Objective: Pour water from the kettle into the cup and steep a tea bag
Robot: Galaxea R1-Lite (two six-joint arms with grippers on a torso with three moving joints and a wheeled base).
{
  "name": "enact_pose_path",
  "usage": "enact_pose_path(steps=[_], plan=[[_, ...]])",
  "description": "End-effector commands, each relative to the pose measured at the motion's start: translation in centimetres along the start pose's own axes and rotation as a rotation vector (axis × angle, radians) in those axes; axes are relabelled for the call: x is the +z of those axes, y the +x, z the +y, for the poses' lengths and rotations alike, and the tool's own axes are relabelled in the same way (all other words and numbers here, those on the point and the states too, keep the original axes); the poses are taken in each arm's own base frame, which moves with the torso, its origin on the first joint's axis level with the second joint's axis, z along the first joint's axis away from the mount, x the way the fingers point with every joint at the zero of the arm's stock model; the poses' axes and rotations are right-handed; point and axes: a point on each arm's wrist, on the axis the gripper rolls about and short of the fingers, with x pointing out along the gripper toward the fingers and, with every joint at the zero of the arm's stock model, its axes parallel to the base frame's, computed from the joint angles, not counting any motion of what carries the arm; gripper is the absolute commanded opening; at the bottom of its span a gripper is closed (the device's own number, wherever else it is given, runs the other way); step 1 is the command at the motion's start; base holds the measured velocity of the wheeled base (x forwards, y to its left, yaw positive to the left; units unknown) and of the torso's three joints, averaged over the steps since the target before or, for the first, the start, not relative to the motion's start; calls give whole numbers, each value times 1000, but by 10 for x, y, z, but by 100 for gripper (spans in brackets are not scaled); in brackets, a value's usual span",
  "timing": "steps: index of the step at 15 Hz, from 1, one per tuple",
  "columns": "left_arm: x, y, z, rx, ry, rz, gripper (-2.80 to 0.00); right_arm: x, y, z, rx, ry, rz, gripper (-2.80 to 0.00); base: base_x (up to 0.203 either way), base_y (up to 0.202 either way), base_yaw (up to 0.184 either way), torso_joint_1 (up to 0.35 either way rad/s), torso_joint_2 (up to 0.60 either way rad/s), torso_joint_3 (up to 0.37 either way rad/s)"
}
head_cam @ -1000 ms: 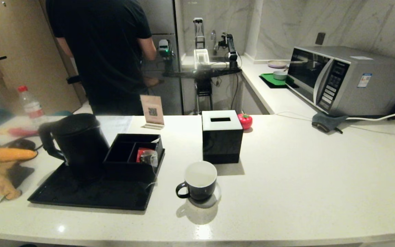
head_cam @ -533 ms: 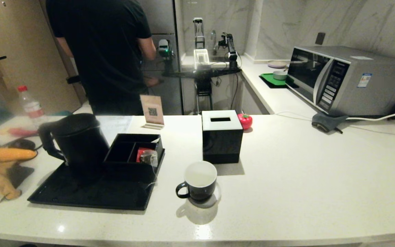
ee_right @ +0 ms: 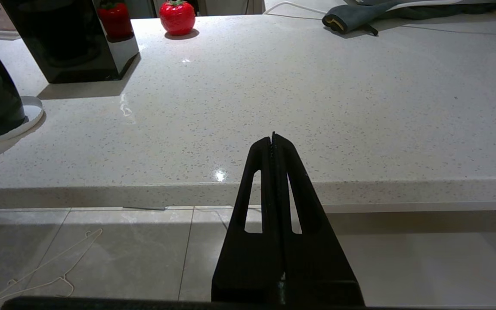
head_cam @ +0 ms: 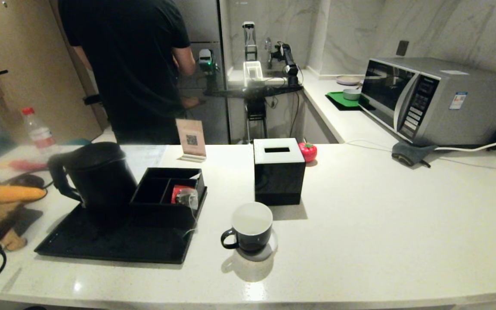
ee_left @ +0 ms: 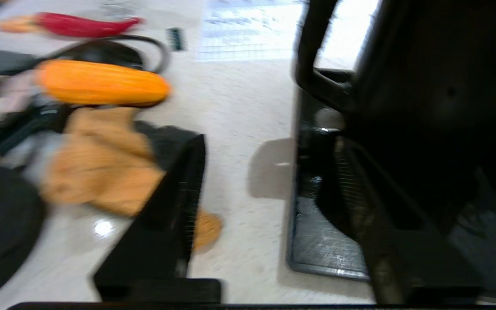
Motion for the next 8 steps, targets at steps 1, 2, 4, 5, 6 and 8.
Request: enact_pose_path(steps=[1,2,4,5,6,8], plan=[[-18,23,3,-52,-9,12,0,0,0,0,0,0,0,-280,0,0,0,0,0,0],[-18,32,5,-65,2,0,0,0,0,0,0,0,0,-280,0,0,0,0,0,0],[-18,51,8,-93,22,-25,0,0,0,0,0,0,0,-280,0,0,0,0,0,0],[-18,58,9,-105,24,-35,0,0,0,0,0,0,0,-280,0,0,0,0,0,0],[-19,66,9,-118,21,-41,0,0,0,0,0,0,0,-280,0,0,0,0,0,0],[-19,79,10,-136,17,-57,0,0,0,0,0,0,0,-280,0,0,0,0,0,0]])
